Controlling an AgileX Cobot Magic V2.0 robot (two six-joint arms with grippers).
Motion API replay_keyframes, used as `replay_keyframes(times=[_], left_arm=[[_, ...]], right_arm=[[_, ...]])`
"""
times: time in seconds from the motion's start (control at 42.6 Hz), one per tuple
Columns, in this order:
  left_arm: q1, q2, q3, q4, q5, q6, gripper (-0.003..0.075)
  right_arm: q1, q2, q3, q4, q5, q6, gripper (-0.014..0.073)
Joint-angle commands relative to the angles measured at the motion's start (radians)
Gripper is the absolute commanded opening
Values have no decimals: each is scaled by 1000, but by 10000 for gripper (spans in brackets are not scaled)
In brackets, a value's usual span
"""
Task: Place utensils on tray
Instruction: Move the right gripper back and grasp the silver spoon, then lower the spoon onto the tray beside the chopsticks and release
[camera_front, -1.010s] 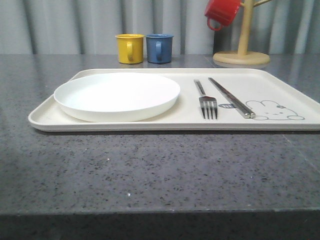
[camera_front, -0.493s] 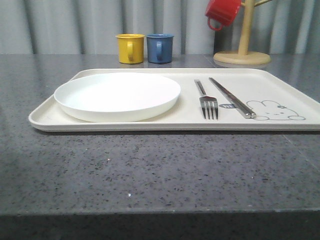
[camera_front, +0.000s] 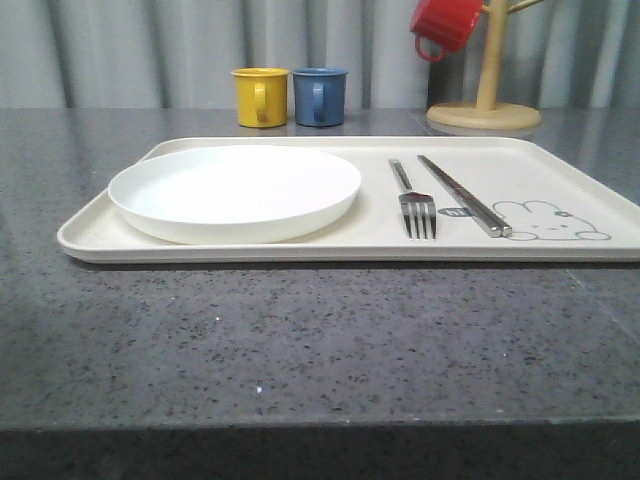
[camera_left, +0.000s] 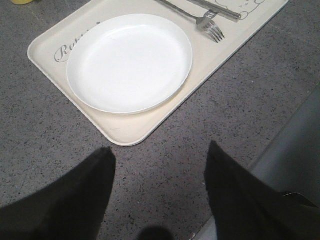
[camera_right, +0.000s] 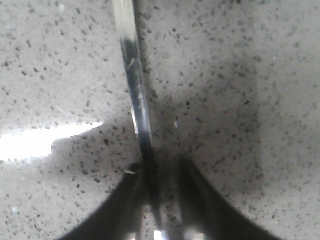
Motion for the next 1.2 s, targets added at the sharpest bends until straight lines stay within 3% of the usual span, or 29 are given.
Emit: replay_keyframes(times=[0.0,0.094,0.258,0.658,0.916,1.033,1.174], left_arm=[[-7,-2,-23,-7,-69,-10,398],[-7,-2,-23,-7,-69,-10,398],[-7,-2,-23,-7,-69,-10,398],[-7,-2,-23,-7,-69,-10,398],[-7,-2,-23,-7,-69,-10,398],[-7,-2,-23,-7,-69,-10,398],[-7,-2,-23,-7,-69,-10,398]], right_arm=[[-5,-42,-31,-2,-20,-8,20],[-3,-49,-33,12,-20,-8,-37],[30,-95,-44,89,-5,-8,-36],[365,-178,-49,254,37,24,-34],[414,-98,-49,287,-43,155,-32],[414,-71,-49,287,-66,186,26],[414,-33,-49,289,-52,188,160]])
